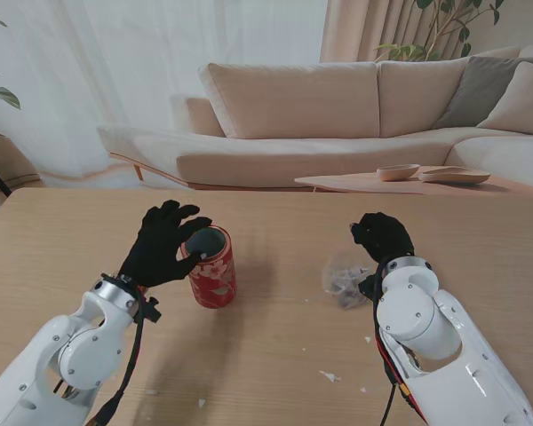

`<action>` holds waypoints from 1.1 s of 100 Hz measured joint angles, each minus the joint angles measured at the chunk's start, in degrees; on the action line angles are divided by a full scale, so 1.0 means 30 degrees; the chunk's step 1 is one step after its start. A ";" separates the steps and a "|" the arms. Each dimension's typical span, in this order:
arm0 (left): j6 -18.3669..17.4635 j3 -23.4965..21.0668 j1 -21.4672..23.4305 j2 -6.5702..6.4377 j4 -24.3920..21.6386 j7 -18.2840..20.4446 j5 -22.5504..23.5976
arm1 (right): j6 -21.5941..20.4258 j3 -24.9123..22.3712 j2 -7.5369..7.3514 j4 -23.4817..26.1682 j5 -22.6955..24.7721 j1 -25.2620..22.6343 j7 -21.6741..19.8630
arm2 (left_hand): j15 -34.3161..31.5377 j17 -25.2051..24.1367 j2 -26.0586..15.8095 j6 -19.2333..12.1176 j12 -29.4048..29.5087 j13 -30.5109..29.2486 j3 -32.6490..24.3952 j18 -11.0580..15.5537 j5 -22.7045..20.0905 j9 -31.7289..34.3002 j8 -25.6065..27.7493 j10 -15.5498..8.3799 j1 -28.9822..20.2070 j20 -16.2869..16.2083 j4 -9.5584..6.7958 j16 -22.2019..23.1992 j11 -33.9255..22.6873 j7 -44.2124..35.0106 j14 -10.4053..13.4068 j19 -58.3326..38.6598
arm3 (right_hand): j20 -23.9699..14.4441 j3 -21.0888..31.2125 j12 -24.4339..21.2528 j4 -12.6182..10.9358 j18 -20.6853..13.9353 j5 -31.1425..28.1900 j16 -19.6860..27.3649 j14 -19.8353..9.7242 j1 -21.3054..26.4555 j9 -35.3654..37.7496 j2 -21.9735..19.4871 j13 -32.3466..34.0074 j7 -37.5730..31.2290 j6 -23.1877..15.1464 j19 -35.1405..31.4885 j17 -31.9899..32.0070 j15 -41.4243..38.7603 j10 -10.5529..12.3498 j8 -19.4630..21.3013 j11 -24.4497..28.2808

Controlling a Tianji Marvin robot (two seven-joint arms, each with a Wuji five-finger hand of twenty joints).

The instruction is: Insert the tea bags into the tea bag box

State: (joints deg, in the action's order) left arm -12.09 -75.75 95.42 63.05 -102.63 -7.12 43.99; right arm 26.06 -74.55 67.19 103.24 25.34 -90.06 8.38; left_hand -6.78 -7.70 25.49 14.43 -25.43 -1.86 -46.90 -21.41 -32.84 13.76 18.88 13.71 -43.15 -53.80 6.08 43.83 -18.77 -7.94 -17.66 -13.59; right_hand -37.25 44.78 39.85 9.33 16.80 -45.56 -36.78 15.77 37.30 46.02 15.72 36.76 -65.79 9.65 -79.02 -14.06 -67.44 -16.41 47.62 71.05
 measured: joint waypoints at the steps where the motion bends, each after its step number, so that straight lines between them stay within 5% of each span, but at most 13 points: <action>1: -0.0032 -0.0002 0.0038 0.0000 -0.0022 0.0000 -0.0036 | 0.0021 0.0009 -0.0014 -0.0065 0.0127 0.0032 -0.0026 | 0.0000 0.0000 -0.0010 -0.0009 0.0001 0.0000 0.0000 -0.0001 0.0000 0.0000 0.0000 0.0000 0.0000 0.0003 0.0000 0.0000 0.0000 -0.0003 0.0000 0.0000 | 0.0000 0.0125 -0.0052 0.0000 -0.0004 0.0000 0.0017 0.0000 -0.0216 -0.0002 0.0000 0.0000 0.0078 -0.0029 0.0003 0.0000 0.0041 0.0000 -0.0130 0.0000; 16: -0.0669 -0.0090 0.0417 0.0012 -0.0203 -0.0007 -0.0301 | 0.0109 0.0057 -0.0282 -0.0660 0.2061 0.0279 -0.0560 | 0.0001 0.0000 -0.0081 -0.0044 0.0007 -0.0002 0.0022 -0.0011 0.0000 0.0186 -0.0144 0.0000 0.0000 0.0017 0.0000 -0.0014 0.0002 -0.0249 -0.0004 0.0000 | -0.0013 0.0223 -0.0787 0.0000 -0.0301 0.0513 0.0639 -0.0066 -0.3107 -0.1214 0.0003 -0.1373 0.2496 -0.0234 0.0392 0.0476 0.1638 0.0017 -0.1072 -0.1231; 25: -0.0928 -0.0140 0.0534 0.0021 -0.0234 -0.0095 -0.0374 | 0.0158 0.0036 -0.0530 -0.0694 0.3459 0.0280 -0.1310 | 0.0001 0.0000 -0.0083 -0.0055 0.0015 -0.0002 0.0193 -0.0012 0.0000 0.0187 -0.0166 0.0000 0.0008 0.0027 0.0000 -0.0017 0.0003 -0.0453 -0.0005 0.0001 | -0.0014 0.0155 -0.1166 -0.1090 -0.0530 0.0909 0.0965 -0.0120 -0.4455 -0.2181 -0.0008 -0.2355 0.4383 -0.0229 0.0853 0.0755 0.2659 0.0033 -0.1099 -0.2191; 44: -0.1127 -0.0203 0.0671 0.0038 -0.0259 -0.0199 -0.0603 | 0.0344 -0.0191 -0.1199 -0.0386 0.6697 0.0071 -0.3609 | 0.0002 0.0000 -0.0084 -0.0101 0.0032 -0.0002 0.0193 -0.0020 0.0235 0.0189 -0.0184 0.0000 0.0008 0.0222 0.0000 -0.0057 0.0004 -0.0681 -0.0007 0.0006 | 0.0069 -0.1351 -0.1962 -0.1090 -0.0776 0.2293 0.1682 -0.0211 -0.5423 -0.3841 -0.0064 -0.3639 0.7180 -0.0019 0.2077 0.1415 0.4543 0.0196 -0.1170 -0.3926; 61: -0.1302 -0.0320 0.0781 0.0059 -0.0259 -0.0271 -0.0641 | 0.0660 -0.0420 -0.1409 -0.0138 0.8124 -0.0307 -0.3231 | 0.0002 0.0000 -0.0086 -0.0109 0.0036 -0.0002 0.0193 -0.0022 0.0235 0.0191 -0.0261 0.0000 0.0007 0.0333 0.0000 -0.0066 0.0006 -0.0723 -0.0010 0.0006 | 0.0398 -0.2237 -0.2908 -0.1090 -0.0785 0.2650 0.2309 -0.0223 -0.5663 -0.4288 -0.0302 -0.4190 0.8743 0.0223 0.3219 0.1651 0.6025 0.0204 -0.2069 -0.5564; 78: -0.1414 -0.0414 0.0848 0.0060 -0.0263 -0.0298 -0.0598 | 0.1022 -0.0993 -0.1533 0.0308 0.8932 -0.0732 -0.4104 | 0.0003 0.0000 -0.0086 -0.0111 0.0038 -0.0002 0.0193 -0.0028 0.0235 0.0191 -0.0379 0.0000 0.0007 0.0347 0.0000 -0.0072 0.0011 -0.0745 -0.0012 0.0006 | 0.1160 -0.3180 -0.4610 -0.1090 -0.0785 0.3636 0.3310 -0.0269 -0.5678 -0.5061 -0.0557 -0.4870 1.1170 0.0858 0.5186 0.1918 0.8327 0.0215 -0.3955 -0.8117; 94: -0.1411 -0.0413 0.0865 0.0057 -0.0293 -0.0282 -0.0587 | 0.1386 -0.1531 -0.1607 0.0603 0.9086 -0.1183 -0.4291 | 0.0003 0.0000 -0.0086 -0.0112 0.0038 -0.0002 0.0193 -0.0031 0.0236 0.0193 -0.0388 0.0000 0.0008 0.0353 0.0000 -0.0075 0.0012 -0.0923 -0.0012 0.0006 | 0.2524 -0.3976 -0.6673 -0.1090 -0.0788 0.4916 0.4541 -0.0359 -0.5894 -0.6558 -0.0828 -0.6235 1.4874 0.1939 0.8370 0.2456 1.0657 0.0151 -0.7298 -1.0859; 110: -0.1332 -0.0360 0.0864 0.0049 -0.0372 -0.0175 -0.0591 | 0.1658 -0.1904 -0.1547 0.0657 0.8743 -0.1628 -0.3074 | 0.0003 0.0000 -0.0089 -0.0113 0.0037 -0.0004 0.0193 -0.0035 0.0235 0.0193 -0.0401 0.0000 0.0009 0.0405 0.0000 -0.0079 0.0038 -0.0928 -0.0014 0.0007 | 0.3915 -0.4534 -0.7659 -0.1090 -0.0793 0.7375 0.6213 -0.0385 -0.5906 -0.9034 -0.1286 -0.8157 1.7333 0.2881 1.2102 0.3295 1.3764 -0.0140 -0.9652 -1.2774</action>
State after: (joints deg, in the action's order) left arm -16.09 -76.83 98.01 63.19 -103.75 -7.64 42.22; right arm 31.04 -80.26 62.55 105.21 51.57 -94.94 -0.84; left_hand -6.77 -7.70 25.22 14.09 -25.32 -1.87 -46.32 -21.52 -32.13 14.34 17.67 13.71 -43.12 -52.58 6.08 43.59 -18.66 -10.73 -17.70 -13.57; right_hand -25.51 31.18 16.88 6.06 14.42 -23.43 -18.14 14.61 19.58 18.91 11.87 12.29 -13.80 18.29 -42.71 -4.17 -26.14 -16.83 18.67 32.73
